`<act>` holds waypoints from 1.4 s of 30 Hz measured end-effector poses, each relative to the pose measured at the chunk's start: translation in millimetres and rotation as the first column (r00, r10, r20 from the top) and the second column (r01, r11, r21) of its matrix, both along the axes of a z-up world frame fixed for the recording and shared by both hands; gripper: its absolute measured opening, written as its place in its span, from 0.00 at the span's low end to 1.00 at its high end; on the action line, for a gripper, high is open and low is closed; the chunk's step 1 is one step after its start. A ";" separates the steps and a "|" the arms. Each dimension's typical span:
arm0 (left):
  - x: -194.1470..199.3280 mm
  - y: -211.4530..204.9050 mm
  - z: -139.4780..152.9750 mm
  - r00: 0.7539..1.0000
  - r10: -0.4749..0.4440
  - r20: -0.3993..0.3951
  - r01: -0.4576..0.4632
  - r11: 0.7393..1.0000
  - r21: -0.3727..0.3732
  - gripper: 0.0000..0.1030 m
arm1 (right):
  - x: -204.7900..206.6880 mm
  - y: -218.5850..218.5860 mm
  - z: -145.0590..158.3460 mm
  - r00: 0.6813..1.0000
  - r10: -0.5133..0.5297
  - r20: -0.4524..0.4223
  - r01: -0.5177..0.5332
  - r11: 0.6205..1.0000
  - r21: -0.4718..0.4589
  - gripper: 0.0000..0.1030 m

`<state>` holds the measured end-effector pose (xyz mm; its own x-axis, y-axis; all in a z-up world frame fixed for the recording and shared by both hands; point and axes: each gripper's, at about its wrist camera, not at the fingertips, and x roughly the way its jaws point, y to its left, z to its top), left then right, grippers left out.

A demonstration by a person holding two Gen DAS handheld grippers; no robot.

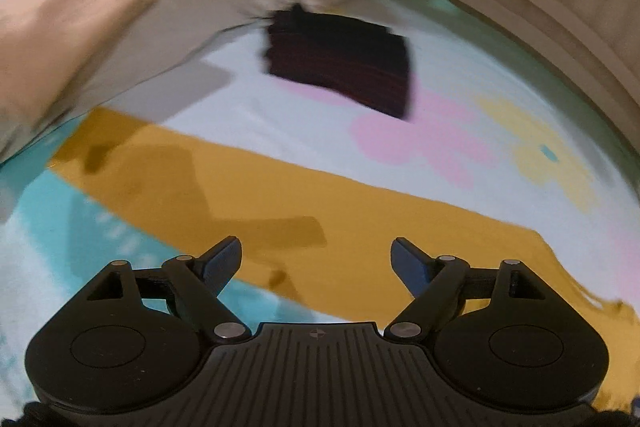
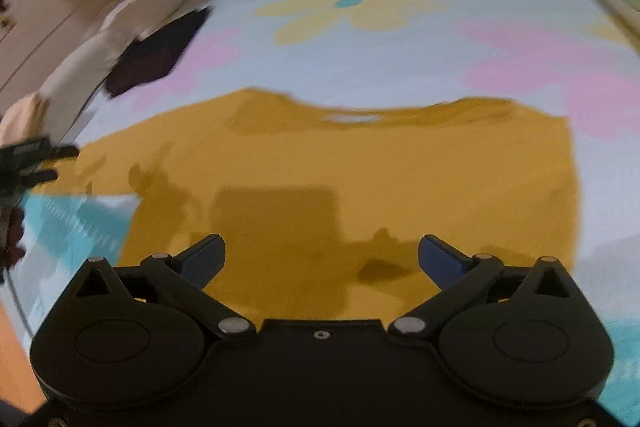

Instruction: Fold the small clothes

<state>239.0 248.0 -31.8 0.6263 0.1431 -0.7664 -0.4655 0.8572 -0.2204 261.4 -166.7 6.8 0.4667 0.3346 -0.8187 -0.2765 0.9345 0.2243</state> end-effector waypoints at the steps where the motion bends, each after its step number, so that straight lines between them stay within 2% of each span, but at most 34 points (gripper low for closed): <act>1: -2.5 10.7 -2.5 1.000 0.024 -0.007 -0.024 1.000 -0.005 0.82 | -1.7 6.8 -2.4 1.000 0.018 -0.010 -0.018 1.000 0.006 1.00; 7: -22.0 72.1 -11.0 0.986 0.167 -0.013 -0.168 0.984 -0.057 0.84 | -7.4 34.6 -3.6 0.995 0.102 -0.017 -0.102 0.995 0.012 1.00; 14: -40.6 137.6 -29.2 0.943 0.332 -0.004 -0.329 0.933 -0.144 0.86 | -5.1 44.6 -0.3 0.993 0.118 -0.018 -0.117 0.990 0.074 1.00; 18: -32.2 150.6 -30.7 0.935 0.351 0.042 -0.339 0.924 -0.176 0.94 | -4.9 48.5 3.4 0.992 0.124 -0.013 -0.122 0.989 0.086 1.00; 22: -17.0 151.9 -33.9 0.939 0.338 0.054 -0.331 0.937 -0.116 0.93 | -3.6 48.5 3.9 0.993 0.120 -0.017 -0.118 0.988 0.100 1.00; 24: -12.6 150.5 -33.7 0.938 0.344 0.055 -0.339 0.938 -0.074 0.80 | -2.6 48.3 2.9 0.993 0.119 -0.021 -0.116 0.988 0.101 1.00; 26: -11.1 149.7 -31.8 0.931 0.363 0.043 -0.361 0.931 -0.048 0.12 | -1.9 47.3 2.5 0.993 0.118 -0.026 -0.115 0.988 0.100 1.00; 27: -10.0 151.4 -32.1 0.928 0.371 0.017 -0.370 0.927 -0.058 0.10 | -1.8 46.9 2.5 0.993 0.117 -0.027 -0.114 0.988 0.100 1.00; 28: -13.3 151.8 -30.5 0.927 0.376 0.023 -0.373 0.925 -0.074 0.07 | -1.4 46.5 2.9 0.993 0.116 -0.029 -0.113 0.989 0.101 1.00; 30: -20.0 150.0 -25.8 0.922 0.381 0.071 -0.372 0.921 -0.112 0.05 | -0.8 45.2 4.1 0.993 0.111 -0.030 -0.107 0.989 0.105 1.00; 33: -19.3 137.7 -9.1 0.921 0.373 0.111 -0.364 0.927 -0.093 0.05 | -0.5 41.4 9.9 0.994 0.106 -0.017 -0.103 0.988 0.111 1.00; 38: -5.2 84.1 36.6 0.953 0.240 0.184 -0.235 0.971 -0.051 0.05 | -0.6 25.2 21.3 0.997 0.075 0.005 -0.075 0.989 0.129 1.00; 42: 5.7 16.2 72.0 0.966 0.086 0.245 -0.087 0.996 -0.006 0.05 | -0.5 5.4 30.8 0.999 0.031 0.019 -0.033 0.989 0.143 1.00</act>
<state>244.6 264.2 40.2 0.7796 0.2082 -0.5906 -0.4703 0.8175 -0.3326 260.9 -161.3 37.5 0.4669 0.4627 -0.7536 -0.3106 0.8837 0.3502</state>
